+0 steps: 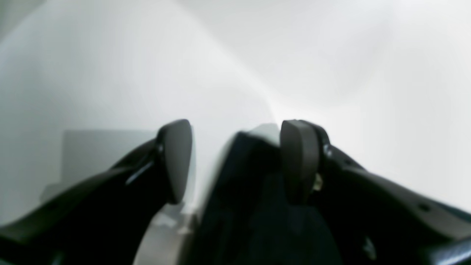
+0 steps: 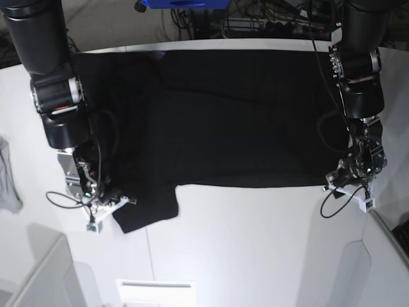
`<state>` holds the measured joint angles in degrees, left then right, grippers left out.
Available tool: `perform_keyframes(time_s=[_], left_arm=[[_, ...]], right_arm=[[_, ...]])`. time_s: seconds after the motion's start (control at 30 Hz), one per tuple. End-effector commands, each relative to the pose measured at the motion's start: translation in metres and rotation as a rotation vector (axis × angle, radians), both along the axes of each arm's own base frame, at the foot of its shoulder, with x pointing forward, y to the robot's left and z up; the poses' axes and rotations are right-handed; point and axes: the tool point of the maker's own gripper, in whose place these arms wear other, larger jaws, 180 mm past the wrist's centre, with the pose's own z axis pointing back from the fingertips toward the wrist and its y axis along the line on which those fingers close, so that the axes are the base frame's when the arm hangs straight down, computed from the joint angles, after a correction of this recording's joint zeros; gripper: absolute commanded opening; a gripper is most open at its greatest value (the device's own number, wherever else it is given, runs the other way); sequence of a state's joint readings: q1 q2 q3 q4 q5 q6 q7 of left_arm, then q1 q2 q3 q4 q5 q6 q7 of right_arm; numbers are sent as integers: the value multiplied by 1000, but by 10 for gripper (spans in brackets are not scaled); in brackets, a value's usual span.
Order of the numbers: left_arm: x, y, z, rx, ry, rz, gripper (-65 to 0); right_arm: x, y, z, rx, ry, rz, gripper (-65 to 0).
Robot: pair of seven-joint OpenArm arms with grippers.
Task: Fold the T-shirt properly
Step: 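Grasp the hem corners with both grippers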
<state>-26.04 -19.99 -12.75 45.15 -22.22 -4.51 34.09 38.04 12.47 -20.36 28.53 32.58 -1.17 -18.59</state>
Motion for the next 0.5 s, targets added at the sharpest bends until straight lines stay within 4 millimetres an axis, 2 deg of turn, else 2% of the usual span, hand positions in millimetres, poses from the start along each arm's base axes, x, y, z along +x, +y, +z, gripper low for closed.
perform_keyframes(time_s=[0.0, 0.23, 0.3, 0.43, 0.47], left_arm=[[4, 2, 7, 0, -3, -3, -283], [1, -11, -3, -20, 9, -14, -303], [-5, -11, -7, -20, 20, -15, -378], [-8, -12, -12, -23, 29, -16, -647], [-8, -13, -12, -24, 29, -17, -650]], right_arm=[[8, -3, 10, 0, -10, 0, -650], [7, -4, 10, 0, -11, -1, -650], [7, -4, 10, 0, -11, -1, -650], [8, -3, 11, 3, -15, -2, -650], [10, -3, 12, 2, -27, -3, -650]])
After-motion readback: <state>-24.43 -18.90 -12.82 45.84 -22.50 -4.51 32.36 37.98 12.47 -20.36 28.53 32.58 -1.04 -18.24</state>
